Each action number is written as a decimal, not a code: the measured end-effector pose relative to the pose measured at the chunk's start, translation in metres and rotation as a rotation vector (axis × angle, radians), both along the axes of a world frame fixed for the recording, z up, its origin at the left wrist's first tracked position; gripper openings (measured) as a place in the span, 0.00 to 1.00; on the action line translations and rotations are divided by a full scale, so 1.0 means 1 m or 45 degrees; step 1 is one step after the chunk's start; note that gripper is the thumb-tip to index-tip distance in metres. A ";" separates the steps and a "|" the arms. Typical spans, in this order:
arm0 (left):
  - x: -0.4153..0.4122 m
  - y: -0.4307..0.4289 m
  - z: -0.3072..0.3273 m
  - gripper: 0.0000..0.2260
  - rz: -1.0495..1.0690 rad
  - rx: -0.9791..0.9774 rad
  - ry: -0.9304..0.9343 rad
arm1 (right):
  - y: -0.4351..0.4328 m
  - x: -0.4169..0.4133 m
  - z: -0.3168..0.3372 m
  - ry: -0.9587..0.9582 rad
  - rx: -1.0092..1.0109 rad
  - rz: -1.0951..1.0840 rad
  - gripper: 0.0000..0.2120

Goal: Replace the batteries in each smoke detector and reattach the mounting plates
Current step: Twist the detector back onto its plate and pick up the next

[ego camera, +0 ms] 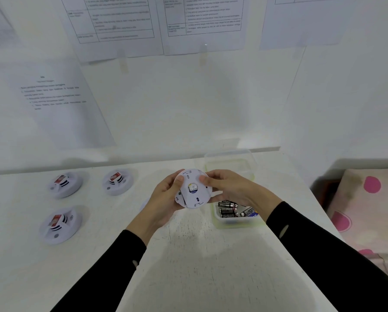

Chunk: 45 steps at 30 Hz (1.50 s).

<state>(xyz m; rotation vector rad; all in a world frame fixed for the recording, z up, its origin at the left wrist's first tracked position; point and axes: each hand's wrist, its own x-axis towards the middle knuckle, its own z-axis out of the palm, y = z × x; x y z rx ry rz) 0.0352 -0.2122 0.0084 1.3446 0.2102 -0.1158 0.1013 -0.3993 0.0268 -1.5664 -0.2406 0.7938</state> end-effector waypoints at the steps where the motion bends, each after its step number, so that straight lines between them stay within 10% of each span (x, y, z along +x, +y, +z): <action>1: 0.000 0.000 0.000 0.16 -0.001 0.016 0.000 | 0.001 0.000 -0.001 -0.028 -0.033 -0.025 0.14; 22: 0.000 0.003 0.001 0.18 -0.119 -0.183 -0.022 | -0.002 0.006 -0.002 0.249 0.163 -0.142 0.13; 45: 0.012 -0.002 -0.005 0.19 0.078 -0.224 -0.011 | 0.000 0.005 -0.008 0.016 0.081 0.078 0.25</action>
